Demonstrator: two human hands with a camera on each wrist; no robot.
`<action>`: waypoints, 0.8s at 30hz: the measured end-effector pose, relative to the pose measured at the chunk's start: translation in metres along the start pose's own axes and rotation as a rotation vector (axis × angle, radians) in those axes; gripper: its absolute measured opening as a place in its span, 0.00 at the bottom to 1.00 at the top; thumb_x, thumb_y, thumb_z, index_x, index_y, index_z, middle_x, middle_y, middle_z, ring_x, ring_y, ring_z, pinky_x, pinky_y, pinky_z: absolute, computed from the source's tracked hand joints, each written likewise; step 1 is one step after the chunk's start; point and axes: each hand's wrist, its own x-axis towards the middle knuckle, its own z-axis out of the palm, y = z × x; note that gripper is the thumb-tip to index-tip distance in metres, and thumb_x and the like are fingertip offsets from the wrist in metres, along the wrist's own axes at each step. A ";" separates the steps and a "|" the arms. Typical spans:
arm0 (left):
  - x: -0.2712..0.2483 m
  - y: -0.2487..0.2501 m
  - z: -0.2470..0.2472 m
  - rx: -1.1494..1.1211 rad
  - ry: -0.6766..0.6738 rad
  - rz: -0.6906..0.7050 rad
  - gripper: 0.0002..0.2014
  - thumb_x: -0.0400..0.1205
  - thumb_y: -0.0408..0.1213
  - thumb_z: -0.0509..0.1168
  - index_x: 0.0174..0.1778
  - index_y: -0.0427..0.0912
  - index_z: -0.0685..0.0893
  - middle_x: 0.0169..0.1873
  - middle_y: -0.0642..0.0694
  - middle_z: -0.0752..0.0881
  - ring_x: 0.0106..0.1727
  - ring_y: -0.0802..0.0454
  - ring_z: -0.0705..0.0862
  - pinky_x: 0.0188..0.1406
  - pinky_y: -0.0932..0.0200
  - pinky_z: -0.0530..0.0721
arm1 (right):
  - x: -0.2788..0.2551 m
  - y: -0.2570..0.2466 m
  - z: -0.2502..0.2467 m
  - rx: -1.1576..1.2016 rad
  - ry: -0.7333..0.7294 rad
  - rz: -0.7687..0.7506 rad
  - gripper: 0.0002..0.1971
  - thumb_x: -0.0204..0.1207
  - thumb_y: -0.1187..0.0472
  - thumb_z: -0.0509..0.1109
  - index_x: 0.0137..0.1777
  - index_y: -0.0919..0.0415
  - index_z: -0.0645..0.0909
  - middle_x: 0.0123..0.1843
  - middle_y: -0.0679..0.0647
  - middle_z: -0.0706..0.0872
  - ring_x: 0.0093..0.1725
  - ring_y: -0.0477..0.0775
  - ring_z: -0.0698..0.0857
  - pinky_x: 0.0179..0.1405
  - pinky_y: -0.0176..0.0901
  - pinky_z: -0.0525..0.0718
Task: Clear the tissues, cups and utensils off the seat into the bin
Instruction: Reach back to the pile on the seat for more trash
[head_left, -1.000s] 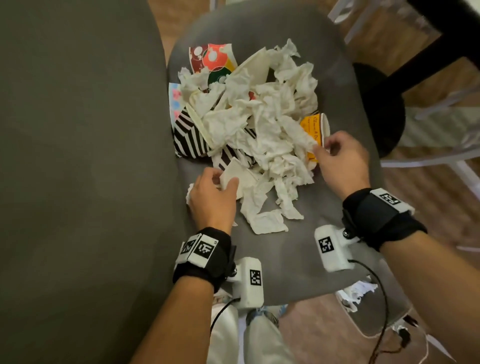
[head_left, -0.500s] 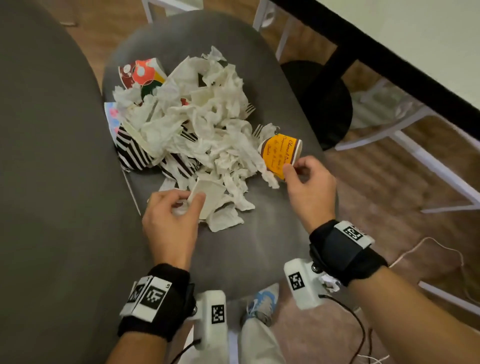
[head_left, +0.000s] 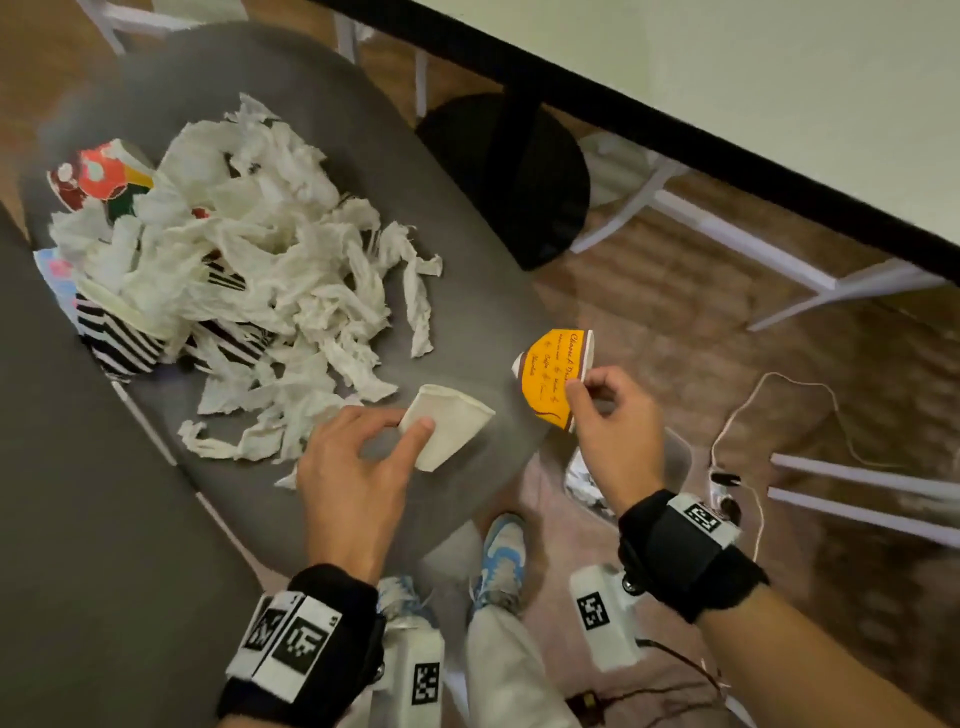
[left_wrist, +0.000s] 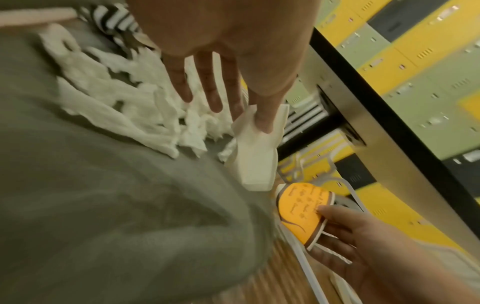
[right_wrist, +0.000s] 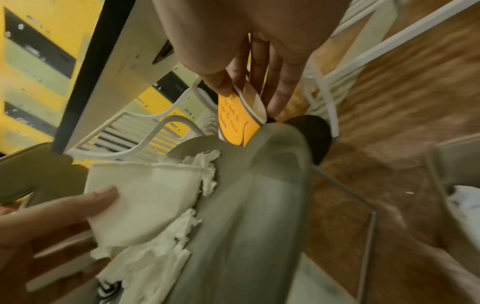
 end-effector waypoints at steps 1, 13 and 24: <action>-0.005 0.006 0.010 0.009 -0.056 0.010 0.06 0.75 0.49 0.74 0.42 0.53 0.87 0.41 0.57 0.87 0.49 0.54 0.83 0.53 0.53 0.80 | -0.004 0.011 -0.011 -0.003 0.028 0.034 0.06 0.74 0.55 0.70 0.39 0.56 0.81 0.37 0.50 0.86 0.38 0.52 0.84 0.42 0.45 0.82; -0.042 0.026 0.192 0.329 -0.532 -0.031 0.09 0.75 0.46 0.71 0.46 0.46 0.90 0.42 0.46 0.91 0.49 0.42 0.87 0.53 0.49 0.85 | -0.045 0.155 -0.100 -0.140 0.200 0.434 0.05 0.74 0.61 0.72 0.45 0.63 0.81 0.38 0.58 0.86 0.40 0.56 0.83 0.42 0.17 0.68; -0.052 -0.017 0.281 0.577 -0.819 -0.084 0.28 0.77 0.58 0.68 0.66 0.42 0.82 0.62 0.39 0.86 0.65 0.38 0.82 0.61 0.48 0.80 | -0.032 0.228 -0.089 -0.198 -0.071 0.575 0.23 0.77 0.52 0.70 0.70 0.60 0.73 0.64 0.60 0.83 0.62 0.62 0.83 0.60 0.56 0.82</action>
